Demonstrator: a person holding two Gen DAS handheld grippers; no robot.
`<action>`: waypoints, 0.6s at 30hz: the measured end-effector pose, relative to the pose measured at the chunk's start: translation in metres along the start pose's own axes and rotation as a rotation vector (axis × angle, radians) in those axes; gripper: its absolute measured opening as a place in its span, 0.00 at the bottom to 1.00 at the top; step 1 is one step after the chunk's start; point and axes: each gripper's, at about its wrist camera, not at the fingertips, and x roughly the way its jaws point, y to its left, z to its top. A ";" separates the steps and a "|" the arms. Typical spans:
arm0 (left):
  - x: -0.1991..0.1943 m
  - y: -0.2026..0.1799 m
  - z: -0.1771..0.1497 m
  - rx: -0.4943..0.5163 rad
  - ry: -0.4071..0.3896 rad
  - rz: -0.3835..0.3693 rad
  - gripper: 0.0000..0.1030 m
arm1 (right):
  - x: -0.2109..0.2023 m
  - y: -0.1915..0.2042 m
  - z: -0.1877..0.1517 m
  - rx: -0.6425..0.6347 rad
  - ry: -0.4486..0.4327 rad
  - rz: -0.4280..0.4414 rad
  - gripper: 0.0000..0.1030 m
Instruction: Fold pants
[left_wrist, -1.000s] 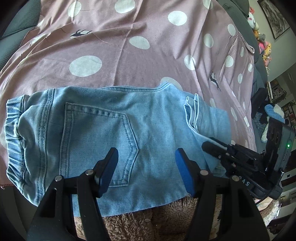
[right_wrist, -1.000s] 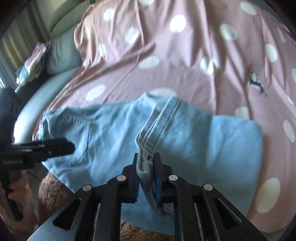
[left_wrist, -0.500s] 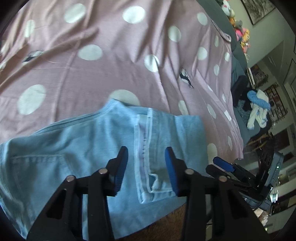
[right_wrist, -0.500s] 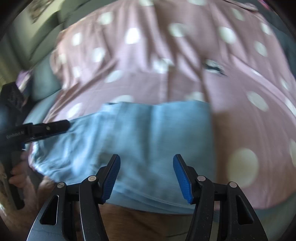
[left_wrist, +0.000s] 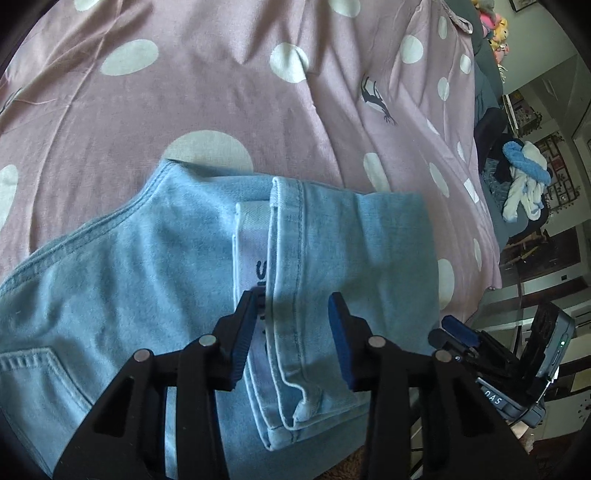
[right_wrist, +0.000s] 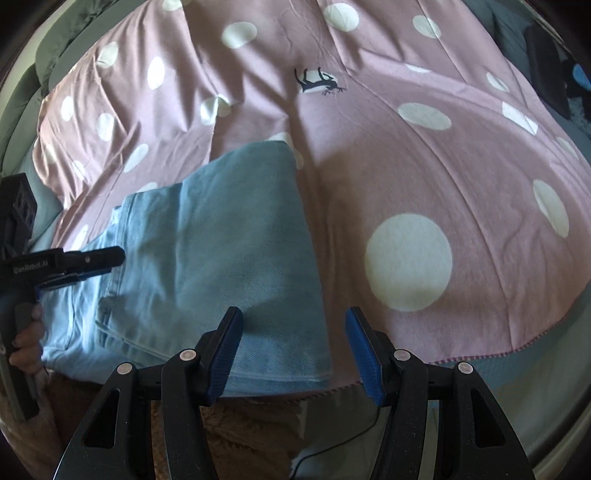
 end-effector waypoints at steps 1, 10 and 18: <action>0.001 0.000 0.001 -0.006 0.000 -0.013 0.37 | 0.002 0.000 0.000 0.001 0.002 -0.001 0.58; -0.006 -0.004 -0.012 -0.020 -0.057 0.007 0.03 | 0.008 0.002 -0.001 0.007 0.006 -0.007 0.58; -0.025 0.000 -0.034 0.017 -0.126 0.097 0.04 | 0.004 0.003 0.001 0.006 -0.011 -0.026 0.58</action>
